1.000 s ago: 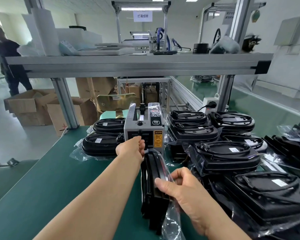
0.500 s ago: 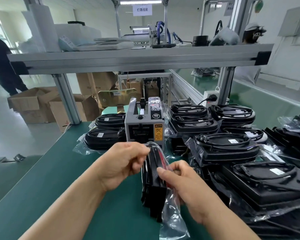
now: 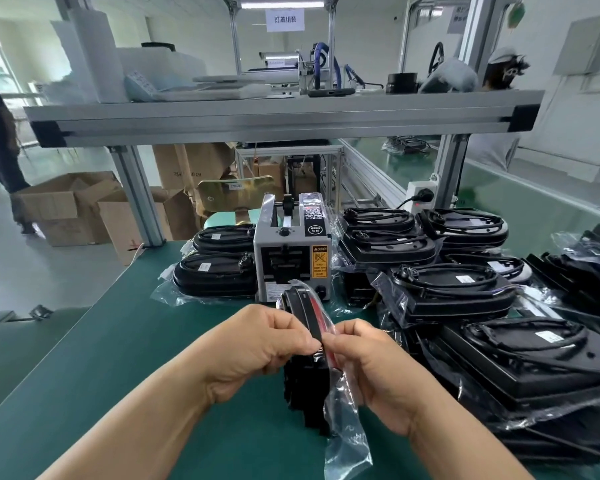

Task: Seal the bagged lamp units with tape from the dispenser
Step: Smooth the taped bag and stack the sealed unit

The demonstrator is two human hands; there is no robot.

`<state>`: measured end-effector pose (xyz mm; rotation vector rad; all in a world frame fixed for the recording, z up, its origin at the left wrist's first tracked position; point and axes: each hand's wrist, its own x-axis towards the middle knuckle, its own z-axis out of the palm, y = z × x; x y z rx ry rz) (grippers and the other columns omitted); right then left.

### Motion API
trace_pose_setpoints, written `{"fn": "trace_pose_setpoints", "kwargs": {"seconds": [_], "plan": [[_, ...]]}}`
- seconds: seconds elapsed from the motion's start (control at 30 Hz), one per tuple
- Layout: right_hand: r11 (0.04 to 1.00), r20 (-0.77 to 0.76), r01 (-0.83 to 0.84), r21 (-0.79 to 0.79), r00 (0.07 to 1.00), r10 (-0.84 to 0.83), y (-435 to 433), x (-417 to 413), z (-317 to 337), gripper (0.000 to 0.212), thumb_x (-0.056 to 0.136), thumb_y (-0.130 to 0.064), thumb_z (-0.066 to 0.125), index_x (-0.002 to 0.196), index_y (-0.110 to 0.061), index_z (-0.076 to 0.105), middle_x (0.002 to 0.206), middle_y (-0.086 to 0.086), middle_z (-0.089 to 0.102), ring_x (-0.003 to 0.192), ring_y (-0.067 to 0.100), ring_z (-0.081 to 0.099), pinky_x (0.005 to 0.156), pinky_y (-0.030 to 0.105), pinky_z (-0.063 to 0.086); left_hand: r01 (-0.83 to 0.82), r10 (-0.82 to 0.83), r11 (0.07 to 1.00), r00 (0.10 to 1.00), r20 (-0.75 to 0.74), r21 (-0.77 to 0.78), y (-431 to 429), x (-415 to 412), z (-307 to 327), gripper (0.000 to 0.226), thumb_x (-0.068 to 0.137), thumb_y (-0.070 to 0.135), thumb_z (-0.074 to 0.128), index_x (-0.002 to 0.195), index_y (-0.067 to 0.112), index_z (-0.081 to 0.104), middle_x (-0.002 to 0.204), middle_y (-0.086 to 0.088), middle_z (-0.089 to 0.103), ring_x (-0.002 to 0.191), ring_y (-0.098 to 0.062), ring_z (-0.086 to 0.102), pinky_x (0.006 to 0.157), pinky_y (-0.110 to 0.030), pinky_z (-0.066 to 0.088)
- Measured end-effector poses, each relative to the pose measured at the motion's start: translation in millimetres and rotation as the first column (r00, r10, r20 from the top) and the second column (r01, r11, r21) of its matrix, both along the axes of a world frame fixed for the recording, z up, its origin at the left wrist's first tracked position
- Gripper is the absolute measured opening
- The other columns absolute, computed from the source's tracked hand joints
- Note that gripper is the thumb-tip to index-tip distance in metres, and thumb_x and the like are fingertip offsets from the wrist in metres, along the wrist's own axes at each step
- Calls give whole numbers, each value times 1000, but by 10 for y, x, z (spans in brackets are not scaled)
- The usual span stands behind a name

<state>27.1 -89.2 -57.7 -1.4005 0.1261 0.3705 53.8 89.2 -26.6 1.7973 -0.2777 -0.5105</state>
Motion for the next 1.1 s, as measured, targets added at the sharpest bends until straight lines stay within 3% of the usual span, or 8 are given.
{"fn": "trace_pose_setpoints", "kwargs": {"seconds": [0.27, 0.47, 0.67, 0.8, 0.93, 1.03, 1.1], "plan": [[1000, 8, -4, -1, 1000, 4, 10, -1, -2, 15, 93, -17, 65, 101, -13, 53, 62, -4, 57, 50, 9, 46, 44, 21, 41, -21, 19, 999, 996, 82, 31, -17, -13, -19, 26, 58, 37, 81, 68, 15, 72, 72, -10, 49, 60, -14, 33, 55, -24, 28], [1000, 16, -4, 1, 1000, 4, 29, -5, 13, 15, 94, -16, 65, 101, -11, 52, 62, -3, 60, 48, 10, 43, 43, 22, 39, -44, 40, 999, 992, 122, 28, -6, -12, -63, 18, 77, 17, 82, 62, 17, 71, 60, 6, 58, 49, 1, 45, 50, -8, 36], [1000, 12, -2, 7, 1000, 2, 31, -10, 9, 15, 94, -17, 64, 102, -11, 53, 64, -1, 61, 53, 13, 45, 49, 25, 41, -66, 60, 997, 983, 173, 29, -11, -45, -82, 23, 77, 15, 81, 59, 19, 68, 56, 10, 56, 49, 2, 44, 50, -7, 35], [1000, 18, 7, 6, 1000, -7, 35, -13, 5, 15, 94, -17, 65, 101, -11, 53, 64, -2, 60, 50, 9, 43, 41, 19, 38, -82, 61, 994, 966, 252, 74, -7, -76, -90, 22, 78, 18, 82, 60, 19, 69, 54, 10, 50, 51, -4, 40, 50, -12, 34], [1000, 25, 3, 4, 1000, -3, 34, -11, -4, 15, 93, -18, 65, 101, -12, 53, 64, -3, 61, 53, 11, 43, 43, 21, 38, -113, 72, 987, 947, 313, 112, 8, -119, -99, 18, 75, 29, 82, 70, 18, 69, 55, 8, 46, 52, -10, 36, 49, -17, 33], [1000, 23, 12, -5, 1000, -12, 34, -10, -6, 14, 94, -18, 65, 100, -12, 54, 65, -2, 60, 55, 13, 45, 46, 24, 40, -195, 147, 972, 938, 314, 128, 5, -146, -150, 34, 61, 48, 78, 81, 24, 65, 60, 11, 47, 55, -7, 40, 53, -20, 36], [1000, 16, 14, 7, 1000, -14, 32, -7, -4, 16, 94, -19, 65, 103, -11, 55, 70, 2, 60, 61, 18, 48, 50, 27, 42, -263, 234, 961, 940, 248, 90, -38, -162, -195, 40, 58, 50, 76, 87, 27, 61, 66, 11, 53, 59, -6, 46, 58, -23, 41]]}}
